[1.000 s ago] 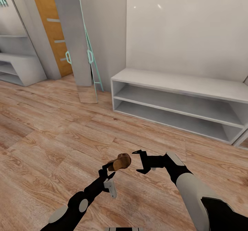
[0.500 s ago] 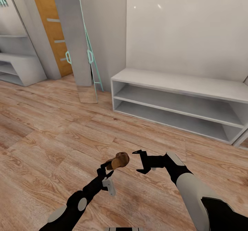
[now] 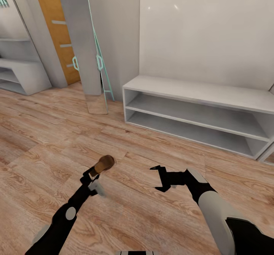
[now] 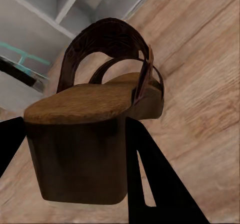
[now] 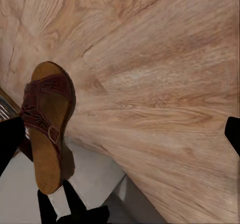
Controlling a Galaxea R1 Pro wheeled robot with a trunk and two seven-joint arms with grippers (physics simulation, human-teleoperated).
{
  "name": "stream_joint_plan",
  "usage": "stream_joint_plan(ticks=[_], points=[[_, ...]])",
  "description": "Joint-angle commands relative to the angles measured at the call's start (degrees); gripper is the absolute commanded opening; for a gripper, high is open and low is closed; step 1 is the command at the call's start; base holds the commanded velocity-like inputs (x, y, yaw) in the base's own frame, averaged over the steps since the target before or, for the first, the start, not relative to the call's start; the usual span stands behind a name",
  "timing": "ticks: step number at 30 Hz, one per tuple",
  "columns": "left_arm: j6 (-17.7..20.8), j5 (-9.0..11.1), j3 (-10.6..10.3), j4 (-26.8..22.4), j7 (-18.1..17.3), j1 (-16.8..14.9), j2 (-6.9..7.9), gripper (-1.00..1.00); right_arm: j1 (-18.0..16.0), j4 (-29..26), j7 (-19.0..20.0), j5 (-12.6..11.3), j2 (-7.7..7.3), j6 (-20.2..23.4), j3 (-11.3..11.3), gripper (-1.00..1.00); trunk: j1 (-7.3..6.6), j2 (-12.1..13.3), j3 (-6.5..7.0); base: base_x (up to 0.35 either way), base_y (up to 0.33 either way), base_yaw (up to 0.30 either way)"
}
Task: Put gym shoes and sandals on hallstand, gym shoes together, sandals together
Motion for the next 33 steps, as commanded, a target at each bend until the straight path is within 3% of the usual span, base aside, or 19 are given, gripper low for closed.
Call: stream_joint_plan(ticks=[1,6,9,12,16,18,19,20,21,22,23,24,27,33], points=[[-0.01,-0.19,1.71,-0.6,-0.01,0.01,-0.01,-1.0,0.15,0.01,-0.01,0.04,-0.26,-0.31,0.01,1.0,0.0,0.0,0.0,0.0,0.0,0.0],[-0.04,0.08,12.32,-4.54,0.01,0.01,-0.04,-1.0,1.11,0.04,-0.43,2.29,-1.0,-3.23,0.29,1.0,0.0,0.0,0.0,0.0,0.0,0.0],[-0.07,1.22,18.87,-5.91,0.02,0.01,-0.35,-1.0,2.01,0.43,-1.18,8.52,-1.18,-5.65,0.6,1.0,0.0,0.0,0.0,0.0,0.0,0.0],[-0.1,5.46,23.6,-6.59,-0.02,0.01,-2.2,-1.0,2.84,2.12,-1.68,20.97,-1.22,-8.77,1.76,1.0,0.0,0.0,0.0,0.0,0.0,0.0],[-0.26,16.0,27.18,-7.0,-0.06,0.01,-5.21,-1.0,3.6,7.59,-2.05,43.31,-1.14,-18.55,3.41,1.0,0.0,0.0,0.0,0.0,0.0,0.0],[-0.33,22.09,28.06,-7.06,-0.09,0.01,-6.08,-1.0,3.96,11.97,-2.14,53.17,-1.14,-27.93,3.79,1.0,0.0,0.0,0.0,0.0,0.0,0.0],[-0.37,28.27,28.63,-6.73,-0.13,0.01,-6.67,-1.0,4.33,16.96,-2.22,59.93,-1.23,-40.01,4.04,1.0,0.0,0.0,0.0,0.0,0.0,0.0],[-0.42,33.42,28.97,-5.89,-0.17,0.01,-7.05,-1.0,4.86,20.19,-2.29,64.27,-1.28,-50.41,4.19,1.0,0.0,0.0,0.0,0.0,0.0,0.0],[-0.42,33.42,28.97,-5.89,-0.17,0.01,-7.05,-1.0,4.86,20.19,-2.29,64.27,-1.28,-50.41,4.19,1.0,0.0,0.0,0.0,0.0,0.0,0.0],[-0.59,37.15,29.18,-4.85,-0.26,0.01,-7.29,-1.0,5.78,22.16,-2.28,67.03,-1.51,-57.48,4.29,1.0,0.0,0.0,0.0,0.0,0.0,0.0],[-0.77,38.48,29.24,-4.28,-0.29,0.01,-7.37,-1.0,6.33,22.86,-2.27,68.03,-1.78,-60.02,4.33,1.0,0.0,0.0,0.0,0.0,0.0,0.0],[-0.77,38.48,29.24,-4.28,-0.29,0.01,-7.37,-1.0,6.33,22.86,-2.27,68.03,-1.78,-60.02,4.33,1.0,0.0,0.0,0.0,0.0,0.0,0.0],[-2.3,41.04,29.35,-2.53,-0.35,0.01,-7.54,-1.0,7.57,24.19,-2.27,69.95,-2.89,-64.96,4.43,1.0,0.0,0.0,0.0,0.0,0.0,0.0],[-9.14,42.92,29.49,0.87,-0.4,0.01,-7.67,-1.0,8.55,25.19,-2.07,71.9,-4.23,-68.91,4.74,1.0,0.0,0.0,0.0,0.0,0.0,0.0]])
